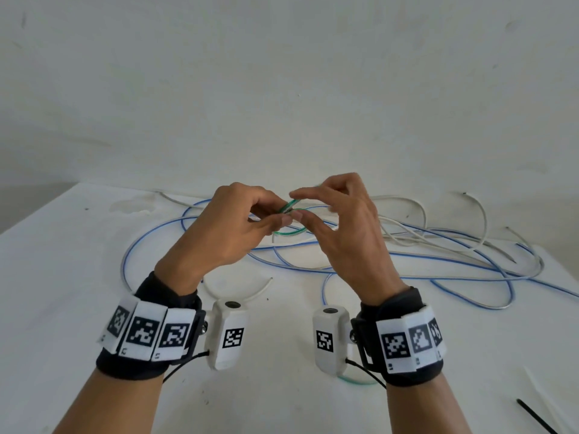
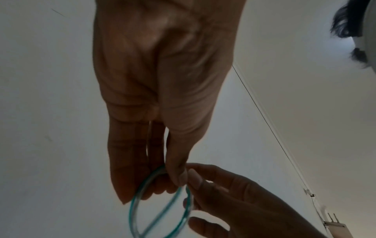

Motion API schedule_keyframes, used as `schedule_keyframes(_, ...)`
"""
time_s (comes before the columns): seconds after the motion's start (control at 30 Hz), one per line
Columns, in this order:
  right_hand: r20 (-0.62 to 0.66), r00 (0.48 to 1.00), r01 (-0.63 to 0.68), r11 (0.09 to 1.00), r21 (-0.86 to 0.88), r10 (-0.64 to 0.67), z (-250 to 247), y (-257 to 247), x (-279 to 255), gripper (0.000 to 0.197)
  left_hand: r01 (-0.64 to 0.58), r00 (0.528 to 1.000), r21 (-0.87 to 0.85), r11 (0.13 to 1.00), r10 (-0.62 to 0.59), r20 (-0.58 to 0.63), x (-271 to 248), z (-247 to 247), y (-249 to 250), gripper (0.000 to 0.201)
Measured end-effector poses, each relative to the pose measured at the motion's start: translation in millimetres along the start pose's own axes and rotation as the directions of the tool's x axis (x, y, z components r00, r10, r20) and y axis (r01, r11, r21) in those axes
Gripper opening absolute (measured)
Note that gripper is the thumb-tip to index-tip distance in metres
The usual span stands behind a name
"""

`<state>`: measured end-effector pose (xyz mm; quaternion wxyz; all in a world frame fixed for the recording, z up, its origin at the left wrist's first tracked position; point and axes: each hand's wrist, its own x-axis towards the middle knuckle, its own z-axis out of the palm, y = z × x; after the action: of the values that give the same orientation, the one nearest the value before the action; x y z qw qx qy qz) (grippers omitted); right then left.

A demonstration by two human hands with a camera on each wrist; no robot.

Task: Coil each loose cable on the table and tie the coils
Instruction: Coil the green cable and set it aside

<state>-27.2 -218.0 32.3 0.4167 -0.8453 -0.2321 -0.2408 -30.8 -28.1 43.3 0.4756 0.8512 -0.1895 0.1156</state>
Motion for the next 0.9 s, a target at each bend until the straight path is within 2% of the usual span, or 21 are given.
schedule_keyframes(0.1, 0.004, 1.0, 0.025, 0.998, -0.053, -0.024, -1.0, -0.7, 0.5, 0.013, -0.022, 1.0, -0.018, 1.0, 0.022, -0.006, 0.0, -3.6, -1.1, 0.029)
schedule_keyframes(0.27, -0.045, 0.999, 0.001, 0.994, 0.109, 0.004, -5.0, -0.9, 5.2, 0.006, -0.045, 0.991, -0.171, 0.984, 0.022, -0.133, 3.6, -15.1, -6.1, 0.023)
schedule_keyframes(0.4, -0.023, 0.998, -0.055, 0.97, 0.236, 0.062, -5.6, 0.7, 5.6, 0.014, -0.036, 0.981, -0.365, 0.93, -0.038, -0.193, 4.0, -21.3, -7.6, 0.018)
schedule_keyframes(0.53, -0.09, 0.989, -0.068, 0.897, 0.437, 0.119, 0.6, -6.5, 5.5, 0.006, -0.046, 0.967, -0.495, 0.868, -0.085, -0.239, 6.0, -10.7, -0.5, 0.013)
schedule_keyframes(0.63, -0.117, 0.982, -0.079, 0.883, 0.463, 0.149, 0.6, -8.5, 5.5, 0.009, -0.044, 0.952, -0.564, 0.824, -0.137, -0.273, 7.2, -4.3, 4.3, 0.01)
schedule_keyframes(0.73, -0.094, 0.98, -0.1, 0.84, 0.533, 0.176, -0.6, -7.8, 6.6, 0.013, -0.018, 0.954, -0.623, 0.782, -0.173, -0.245, 7.2, -1.1, 6.0, 0.011)
schedule_keyframes(0.8, -0.079, 0.977, -0.12, 0.82, 0.559, 0.197, 0.0, -5.4, 7.3, 0.014, 0.04, 0.961, -0.655, 0.754, -0.209, -0.181, 7.2, 0.2, 3.8, 0.017)
schedule_keyframes(0.83, -0.075, 0.978, -0.126, 0.831, 0.542, 0.197, 0.4, -2.9, 7.4, 0.014, 0.082, 0.965, -0.645, 0.76, -0.223, -0.139, 7.1, 0.0, 0.9, 0.021)
schedule_keyframes(0.9, -0.04, 0.984, -0.137, 0.885, 0.445, 0.172, 1.1, 3.4, 6.9, 0.012, 0.135, 0.972, -0.55, 0.824, -0.217, -0.087, 6.8, -3.4, -5.7, 0.026)
